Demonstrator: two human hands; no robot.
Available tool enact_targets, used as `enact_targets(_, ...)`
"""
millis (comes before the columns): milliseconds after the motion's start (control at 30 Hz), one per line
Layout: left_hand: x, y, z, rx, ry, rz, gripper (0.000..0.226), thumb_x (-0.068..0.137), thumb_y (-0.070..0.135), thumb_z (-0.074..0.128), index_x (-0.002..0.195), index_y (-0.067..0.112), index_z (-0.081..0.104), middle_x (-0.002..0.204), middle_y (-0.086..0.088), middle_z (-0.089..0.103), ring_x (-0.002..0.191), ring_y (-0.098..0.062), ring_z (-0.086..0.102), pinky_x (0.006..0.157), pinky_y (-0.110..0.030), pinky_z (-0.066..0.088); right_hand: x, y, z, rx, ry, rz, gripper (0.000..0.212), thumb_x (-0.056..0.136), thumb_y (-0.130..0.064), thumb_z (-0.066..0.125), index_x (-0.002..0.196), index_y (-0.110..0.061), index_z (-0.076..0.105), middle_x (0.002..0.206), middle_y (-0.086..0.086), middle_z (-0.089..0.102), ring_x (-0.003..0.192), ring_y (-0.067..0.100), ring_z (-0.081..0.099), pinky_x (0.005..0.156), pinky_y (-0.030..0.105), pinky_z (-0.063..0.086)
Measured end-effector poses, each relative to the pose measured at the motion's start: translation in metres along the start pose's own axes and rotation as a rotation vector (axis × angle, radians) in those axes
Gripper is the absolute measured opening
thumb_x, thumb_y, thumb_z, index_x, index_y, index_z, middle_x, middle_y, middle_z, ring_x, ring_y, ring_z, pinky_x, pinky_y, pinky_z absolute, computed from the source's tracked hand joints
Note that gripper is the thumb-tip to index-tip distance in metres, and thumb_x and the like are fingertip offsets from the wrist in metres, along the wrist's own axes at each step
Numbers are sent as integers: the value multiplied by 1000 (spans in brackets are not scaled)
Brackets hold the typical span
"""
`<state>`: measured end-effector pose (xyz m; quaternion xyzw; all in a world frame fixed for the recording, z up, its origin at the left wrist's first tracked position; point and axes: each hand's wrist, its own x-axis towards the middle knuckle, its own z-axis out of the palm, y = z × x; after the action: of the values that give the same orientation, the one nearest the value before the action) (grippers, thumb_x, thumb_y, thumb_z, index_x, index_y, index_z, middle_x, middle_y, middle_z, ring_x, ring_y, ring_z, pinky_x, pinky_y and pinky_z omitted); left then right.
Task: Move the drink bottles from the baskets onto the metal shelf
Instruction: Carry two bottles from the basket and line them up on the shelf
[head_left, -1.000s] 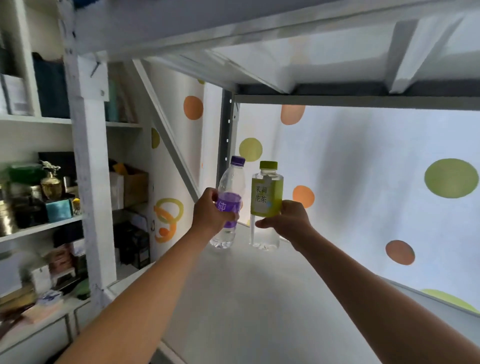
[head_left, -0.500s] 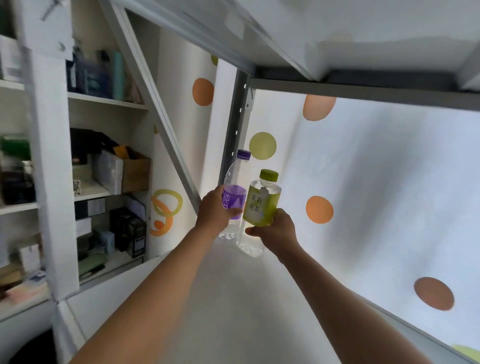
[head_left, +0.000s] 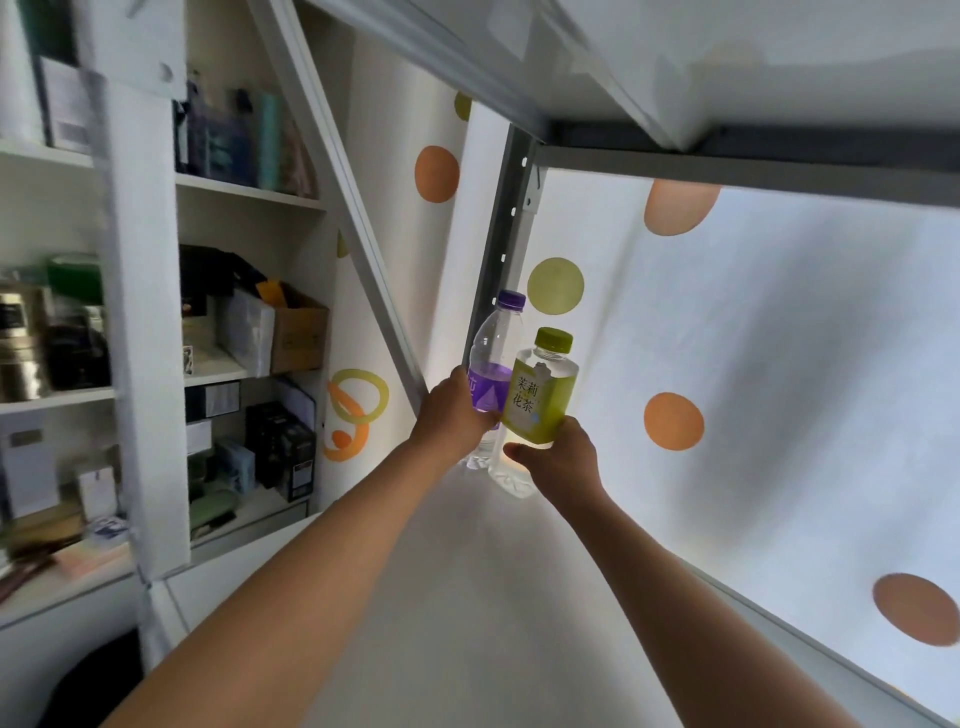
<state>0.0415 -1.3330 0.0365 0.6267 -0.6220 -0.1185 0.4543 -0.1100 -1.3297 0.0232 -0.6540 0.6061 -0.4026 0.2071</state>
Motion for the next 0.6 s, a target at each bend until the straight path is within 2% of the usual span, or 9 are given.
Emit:
enact_targets(133, -28, 5, -13, 44, -12, 59, 47, 80, 21, 73, 120, 12, 49, 110, -6, 60, 100, -25, 60, 69, -23, 41, -18, -1, 2, -157, -90, 112, 70, 68, -40, 85, 124, -8, 57, 119, 12, 60, 104, 29, 62, 85, 35, 52)
enact_targets(233, -62, 8, -30, 180, -52, 146, 54, 83, 24, 69, 130, 15, 44, 122, -5, 57, 106, -24, 59, 81, -30, 51, -45, -11, 0, -330, -194, 126, 63, 74, -40, 77, 125, -10, 58, 122, 13, 59, 107, 31, 60, 85, 34, 52)
enact_targets(333, -107, 7, -59, 468, -78, 338, 51, 88, 22, 61, 135, 15, 41, 131, -6, 54, 114, -25, 54, 89, -35, 50, -83, -33, -4, -460, -165, 14, 46, 83, -32, 67, 121, -9, 55, 122, 14, 57, 110, 32, 57, 86, 34, 49)
enact_targets(400, -141, 2, -87, 648, -78, 453, 51, 88, 15, 55, 137, 14, 42, 134, -6, 53, 119, -26, 51, 94, -38, 48, -112, -53, -4, -496, -148, -90, 45, 87, -29, 64, 127, -11, 54, 127, 13, 57, 115, 32, 56, 91, 35, 48)
enact_targets(500, -188, -11, -138, 803, -59, 494, 49, 88, 13, 51, 136, 13, 44, 134, -8, 53, 120, -28, 50, 94, -43, 48, -160, -90, 3, -492, -166, -240, 46, 90, -26, 63, 133, -14, 54, 133, 12, 55, 120, 31, 55, 99, 37, 47)
enact_targets(600, -237, -26, -200, 892, -40, 475, 52, 88, 17, 47, 139, 11, 40, 137, -9, 48, 125, -29, 44, 94, -43, 44, -211, -132, 23, -500, -187, -411, 41, 91, -27, 61, 131, -17, 57, 133, 8, 57, 121, 28, 54, 102, 38, 46)
